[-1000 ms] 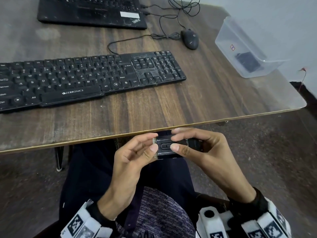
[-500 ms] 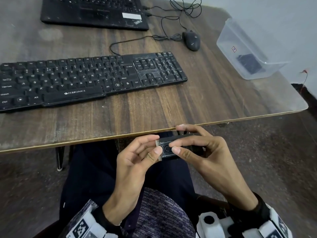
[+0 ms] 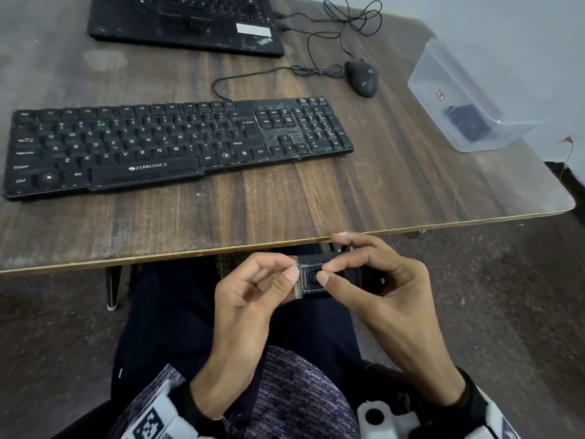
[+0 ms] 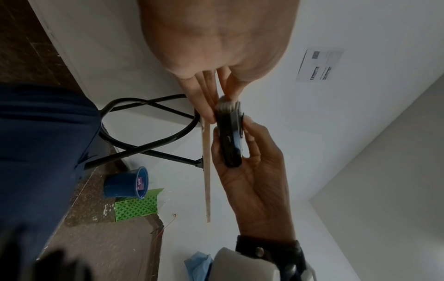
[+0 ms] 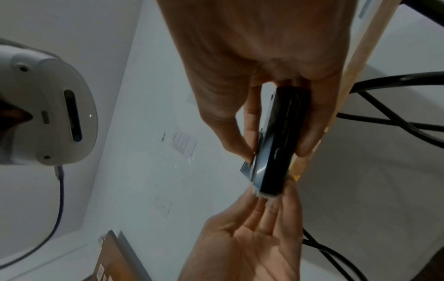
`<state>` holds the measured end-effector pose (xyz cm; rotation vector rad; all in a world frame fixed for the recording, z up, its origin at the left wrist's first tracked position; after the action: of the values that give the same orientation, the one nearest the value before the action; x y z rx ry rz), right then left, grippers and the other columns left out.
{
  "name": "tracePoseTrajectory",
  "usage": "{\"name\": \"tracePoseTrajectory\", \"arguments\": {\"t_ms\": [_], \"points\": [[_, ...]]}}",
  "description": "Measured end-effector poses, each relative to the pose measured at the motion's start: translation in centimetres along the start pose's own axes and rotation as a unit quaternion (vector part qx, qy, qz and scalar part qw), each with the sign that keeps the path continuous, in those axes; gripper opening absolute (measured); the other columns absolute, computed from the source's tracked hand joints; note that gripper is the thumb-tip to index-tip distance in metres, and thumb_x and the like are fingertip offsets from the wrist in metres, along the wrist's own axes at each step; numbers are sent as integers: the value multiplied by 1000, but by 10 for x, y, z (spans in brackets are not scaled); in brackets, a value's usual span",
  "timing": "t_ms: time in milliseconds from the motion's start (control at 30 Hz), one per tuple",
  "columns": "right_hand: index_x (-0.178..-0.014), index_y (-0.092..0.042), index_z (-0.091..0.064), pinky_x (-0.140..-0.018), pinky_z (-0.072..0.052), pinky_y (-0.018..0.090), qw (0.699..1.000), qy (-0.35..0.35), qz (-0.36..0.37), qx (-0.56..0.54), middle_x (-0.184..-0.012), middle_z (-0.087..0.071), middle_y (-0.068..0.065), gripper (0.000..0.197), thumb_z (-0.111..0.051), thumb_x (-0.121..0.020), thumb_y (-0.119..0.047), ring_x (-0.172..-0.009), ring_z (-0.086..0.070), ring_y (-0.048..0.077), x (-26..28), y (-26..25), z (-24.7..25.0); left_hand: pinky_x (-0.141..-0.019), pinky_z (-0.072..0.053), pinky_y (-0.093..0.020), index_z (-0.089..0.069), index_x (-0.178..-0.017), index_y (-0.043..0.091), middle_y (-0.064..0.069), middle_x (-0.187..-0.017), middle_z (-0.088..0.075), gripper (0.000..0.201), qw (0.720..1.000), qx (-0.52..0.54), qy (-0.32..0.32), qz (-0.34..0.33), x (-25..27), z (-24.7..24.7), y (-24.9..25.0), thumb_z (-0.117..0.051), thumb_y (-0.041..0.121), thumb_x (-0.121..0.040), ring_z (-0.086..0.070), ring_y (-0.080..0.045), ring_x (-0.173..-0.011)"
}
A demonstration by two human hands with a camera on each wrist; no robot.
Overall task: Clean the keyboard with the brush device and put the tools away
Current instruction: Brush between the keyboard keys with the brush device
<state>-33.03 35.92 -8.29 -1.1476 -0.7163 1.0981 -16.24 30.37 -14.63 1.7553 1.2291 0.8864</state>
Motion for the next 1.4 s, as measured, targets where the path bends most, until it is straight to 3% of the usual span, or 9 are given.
{"name": "tracePoseTrajectory", "arguments": {"t_ms": [267,400,500,600,700,867,1033,1200,1400], "points": [[-80,-17,-81,-105,-52,59,999,23,34,-11,-126,-73,-5,21,-90,-75,0,-132,-64,20,4,4,0,-74,-59,-29,-67,-93,-4,-6,-86,-74,17,1000,22,-1,11,1,-6,2,-62,12,-90,-74,-21,-91],[-85,-8,-80,-112,-48,58,998,15,25,-55,-125,-75,3,8,-86,-78,-7,-133,-63,22,3,5,4,-74,-60,-28,-62,-97,-5,-2,-83,-74,16,999,44,8,20,2,-6,5,-63,9,-90,-74,-16,-88],[-86,-3,-80,-111,-49,61,997,31,17,-65,-121,-75,6,15,-84,-77,-14,-124,-68,25,2,6,8,-80,-61,-34,-62,-109,0,-13,-103,-77,24,997,63,-1,48,4,-8,5,-66,14,-90,-74,-25,-100],[-84,-6,-80,-107,-52,58,996,45,20,-68,-114,-74,8,13,-86,-77,-15,-115,-70,27,2,6,8,-89,-61,-43,-66,-102,-1,-6,-90,-76,24,995,55,-19,81,5,-14,3,-73,18,-89,-74,-18,-90],[-83,-13,-80,-103,-53,52,997,50,34,-57,-111,-72,6,12,-91,-79,-11,-113,-69,28,2,4,9,-84,-61,-41,-68,-96,-2,-1,-70,-65,29,995,41,-22,90,5,-18,4,-70,23,-82,-68,-12,-76],[-83,-16,-78,-100,-53,36,996,41,64,-55,-113,-72,5,11,-84,-78,-9,-113,-69,23,-7,-8,14,-71,-60,-35,-69,-94,-6,-25,-86,-67,31,998,-2,-33,53,-5,-21,13,-65,24,-88,-70,-27,-81],[-85,-15,-76,-97,-50,30,995,26,85,-50,-115,-70,5,11,-85,-83,-10,-115,-67,21,-13,-22,17,-64,-56,-32,-73,-87,6,-13,-76,-68,13,995,-78,-48,-40,-12,-27,32,-66,16,-93,-65,-20,-72],[-84,-15,-74,-95,-50,30,995,22,98,-17,-111,-69,4,11,-81,-82,-6,-116,-66,21,-15,-26,18,-64,-52,-20,-69,-80,11,-2,-75,-65,19,993,-91,-48,-62,-12,-31,32,-64,4,-97,-62,-20,-70],[-86,-15,-72,-98,-49,29,995,30,93,-8,-109,-69,4,10,-80,-83,-8,-117,-65,22,-15,-22,19,-63,-60,-36,-69,-99,-1,-11,-81,-70,20,999,26,-38,5,-6,-31,22,-66,15,-88,-71,-28,-75]]}}
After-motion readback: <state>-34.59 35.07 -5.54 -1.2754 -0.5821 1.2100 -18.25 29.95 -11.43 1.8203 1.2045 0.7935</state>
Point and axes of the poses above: each hand's wrist, its own x-axis away from the middle knuckle, its own z-axis out of the back of the hand, y = z × x, the point moved 6 cm from there along -x, towards the middle knuckle
